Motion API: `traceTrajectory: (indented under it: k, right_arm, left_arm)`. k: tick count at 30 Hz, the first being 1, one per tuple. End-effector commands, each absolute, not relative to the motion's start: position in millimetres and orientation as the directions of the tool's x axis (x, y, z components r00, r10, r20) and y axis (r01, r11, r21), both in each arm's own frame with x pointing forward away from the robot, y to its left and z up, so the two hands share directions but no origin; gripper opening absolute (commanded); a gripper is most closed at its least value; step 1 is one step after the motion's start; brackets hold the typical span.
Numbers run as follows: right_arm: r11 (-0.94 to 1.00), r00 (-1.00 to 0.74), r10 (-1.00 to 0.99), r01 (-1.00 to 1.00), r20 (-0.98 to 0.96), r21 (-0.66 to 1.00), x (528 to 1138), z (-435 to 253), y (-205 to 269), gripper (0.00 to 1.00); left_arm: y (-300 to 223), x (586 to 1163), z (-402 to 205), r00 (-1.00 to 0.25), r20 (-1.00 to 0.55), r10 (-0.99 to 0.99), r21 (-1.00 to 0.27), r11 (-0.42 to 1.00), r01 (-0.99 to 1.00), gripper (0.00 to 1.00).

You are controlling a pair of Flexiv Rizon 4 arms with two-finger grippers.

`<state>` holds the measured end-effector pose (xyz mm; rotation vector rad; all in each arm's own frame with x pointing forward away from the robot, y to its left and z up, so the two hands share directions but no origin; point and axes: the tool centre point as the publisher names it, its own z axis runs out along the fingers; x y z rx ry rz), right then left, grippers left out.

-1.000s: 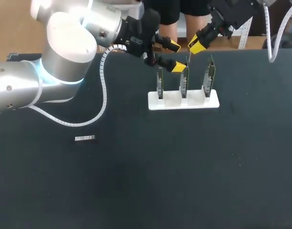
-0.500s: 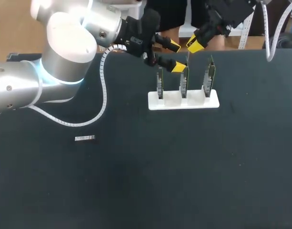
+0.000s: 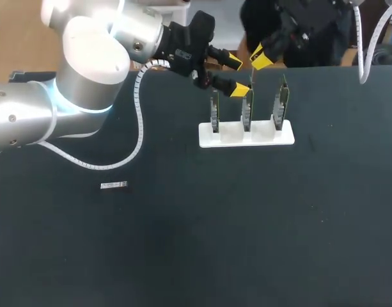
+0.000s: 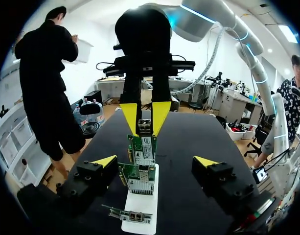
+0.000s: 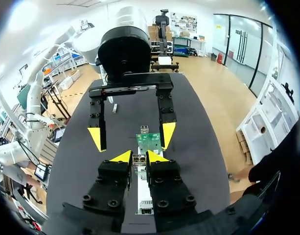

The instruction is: Pick up the optical module with the left hand, and insert it into the network port with the right hand.

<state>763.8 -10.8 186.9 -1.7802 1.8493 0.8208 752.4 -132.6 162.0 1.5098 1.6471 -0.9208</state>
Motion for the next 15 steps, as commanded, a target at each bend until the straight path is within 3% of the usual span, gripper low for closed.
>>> traceTrajectory:
  k: [1, 15]
  right_arm:
    - [0.010, -0.081, -0.736, -0.994, -0.672, 0.108, 760.3, 185.4, -8.8, 0.00]
    - [0.018, -0.100, -0.750, -0.991, -0.653, 0.131, 760.7, 180.4, -4.1, 0.00]
  left_arm:
    - [-133.0, 753.7, 162.2, -0.066, -0.867, 0.494, -0.041, 0.061, 0.997, 1.00]
    - [-133.0, 753.7, 162.2, -0.066, -0.867, 0.494, -0.041, 0.061, 0.997, 1.00]
